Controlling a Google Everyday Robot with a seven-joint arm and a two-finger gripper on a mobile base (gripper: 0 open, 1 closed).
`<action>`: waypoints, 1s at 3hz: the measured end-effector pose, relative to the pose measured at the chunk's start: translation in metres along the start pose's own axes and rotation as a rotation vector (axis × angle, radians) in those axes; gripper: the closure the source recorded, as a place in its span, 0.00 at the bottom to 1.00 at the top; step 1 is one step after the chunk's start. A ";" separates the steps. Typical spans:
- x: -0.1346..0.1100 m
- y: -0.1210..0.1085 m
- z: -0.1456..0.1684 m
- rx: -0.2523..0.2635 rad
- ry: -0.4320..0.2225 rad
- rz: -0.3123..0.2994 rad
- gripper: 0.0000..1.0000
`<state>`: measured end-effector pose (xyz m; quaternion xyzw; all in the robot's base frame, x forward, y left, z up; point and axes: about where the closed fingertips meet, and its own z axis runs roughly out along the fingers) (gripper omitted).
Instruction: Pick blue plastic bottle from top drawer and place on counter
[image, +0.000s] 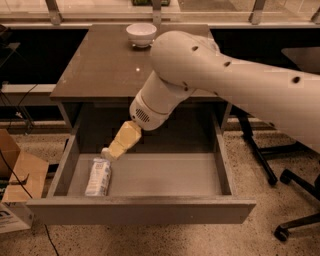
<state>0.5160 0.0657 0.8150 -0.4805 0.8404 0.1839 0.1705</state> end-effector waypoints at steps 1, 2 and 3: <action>-0.011 0.000 0.046 -0.018 0.034 0.065 0.00; -0.017 0.002 0.091 -0.046 0.068 0.129 0.00; -0.022 0.002 0.130 -0.070 0.092 0.190 0.00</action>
Offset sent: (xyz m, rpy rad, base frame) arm 0.0263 0.0874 -0.1155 -0.0308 0.2107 -0.1336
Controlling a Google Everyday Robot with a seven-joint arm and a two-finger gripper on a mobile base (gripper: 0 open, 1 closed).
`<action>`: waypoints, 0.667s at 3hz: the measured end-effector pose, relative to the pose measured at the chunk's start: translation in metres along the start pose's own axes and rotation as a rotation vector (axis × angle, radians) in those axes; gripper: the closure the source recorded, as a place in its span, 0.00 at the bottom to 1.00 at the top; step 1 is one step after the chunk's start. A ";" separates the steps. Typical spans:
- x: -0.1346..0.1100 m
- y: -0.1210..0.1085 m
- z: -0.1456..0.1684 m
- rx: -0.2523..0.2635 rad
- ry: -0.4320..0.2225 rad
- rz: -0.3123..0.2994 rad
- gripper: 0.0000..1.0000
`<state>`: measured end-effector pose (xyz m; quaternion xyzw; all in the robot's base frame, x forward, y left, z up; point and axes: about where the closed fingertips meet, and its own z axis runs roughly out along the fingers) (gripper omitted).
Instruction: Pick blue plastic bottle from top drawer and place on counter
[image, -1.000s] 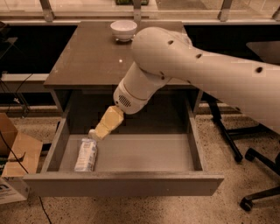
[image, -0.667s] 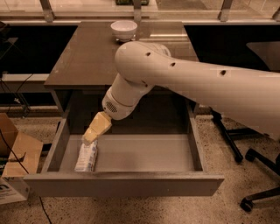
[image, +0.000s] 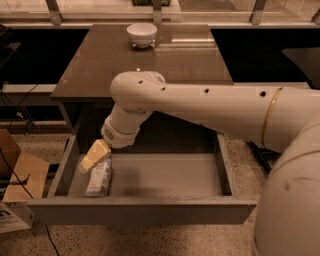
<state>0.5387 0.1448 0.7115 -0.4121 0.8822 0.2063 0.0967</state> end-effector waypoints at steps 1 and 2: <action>-0.007 0.000 0.036 -0.019 0.025 0.058 0.00; -0.008 0.001 0.068 -0.025 0.052 0.122 0.00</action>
Offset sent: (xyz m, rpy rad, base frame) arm 0.0052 0.0553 -0.0911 -0.0432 0.1586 -0.1543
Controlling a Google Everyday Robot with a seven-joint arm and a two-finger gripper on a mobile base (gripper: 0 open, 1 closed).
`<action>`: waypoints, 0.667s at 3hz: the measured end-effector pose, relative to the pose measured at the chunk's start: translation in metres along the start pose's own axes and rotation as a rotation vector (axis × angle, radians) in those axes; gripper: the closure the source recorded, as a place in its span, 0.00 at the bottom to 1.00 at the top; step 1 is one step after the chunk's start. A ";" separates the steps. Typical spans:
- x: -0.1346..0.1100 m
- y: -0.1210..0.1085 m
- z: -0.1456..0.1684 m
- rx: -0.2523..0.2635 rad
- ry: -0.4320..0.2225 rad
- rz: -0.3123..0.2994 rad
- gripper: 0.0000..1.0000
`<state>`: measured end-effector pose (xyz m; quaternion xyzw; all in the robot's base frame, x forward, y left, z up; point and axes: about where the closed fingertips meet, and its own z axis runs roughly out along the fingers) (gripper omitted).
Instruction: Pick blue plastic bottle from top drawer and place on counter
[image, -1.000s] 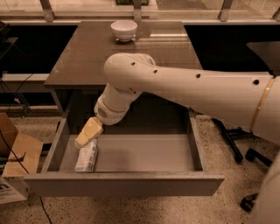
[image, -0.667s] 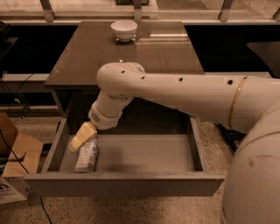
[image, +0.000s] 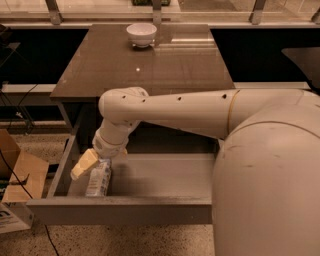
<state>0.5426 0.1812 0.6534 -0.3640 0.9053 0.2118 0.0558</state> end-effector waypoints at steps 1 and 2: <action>0.008 -0.006 0.036 0.034 0.047 0.097 0.02; 0.012 -0.012 0.050 0.074 0.072 0.131 0.24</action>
Offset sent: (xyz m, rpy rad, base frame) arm -0.0014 0.0048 -0.0683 -0.1641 0.0564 -0.1557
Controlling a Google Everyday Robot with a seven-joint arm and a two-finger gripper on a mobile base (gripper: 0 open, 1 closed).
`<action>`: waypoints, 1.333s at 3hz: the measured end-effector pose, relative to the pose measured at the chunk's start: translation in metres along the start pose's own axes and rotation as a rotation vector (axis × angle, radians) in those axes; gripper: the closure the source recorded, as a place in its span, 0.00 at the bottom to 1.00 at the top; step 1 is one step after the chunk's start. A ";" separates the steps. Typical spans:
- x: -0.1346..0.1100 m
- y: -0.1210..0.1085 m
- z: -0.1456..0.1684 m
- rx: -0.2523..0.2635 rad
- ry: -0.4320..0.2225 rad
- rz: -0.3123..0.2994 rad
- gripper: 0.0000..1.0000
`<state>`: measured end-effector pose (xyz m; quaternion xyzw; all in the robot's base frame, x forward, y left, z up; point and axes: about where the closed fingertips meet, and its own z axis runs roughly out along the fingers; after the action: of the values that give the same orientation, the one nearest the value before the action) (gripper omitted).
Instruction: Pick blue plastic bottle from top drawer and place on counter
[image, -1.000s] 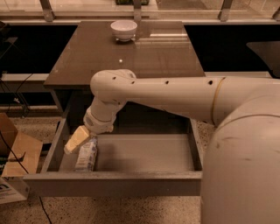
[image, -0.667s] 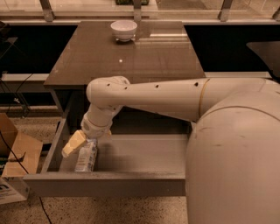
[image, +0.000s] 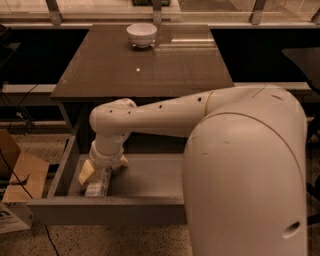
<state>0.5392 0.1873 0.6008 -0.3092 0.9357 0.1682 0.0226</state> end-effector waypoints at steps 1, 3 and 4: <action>0.000 0.001 -0.004 0.006 0.001 0.003 0.47; -0.002 0.000 -0.039 -0.029 -0.096 -0.034 0.93; -0.001 -0.001 -0.106 -0.085 -0.255 -0.098 1.00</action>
Offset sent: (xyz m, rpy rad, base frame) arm 0.0008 -0.0140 0.0283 0.0727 -0.0730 -0.0568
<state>0.5470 0.1524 0.7007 -0.3314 0.9011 0.2443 0.1363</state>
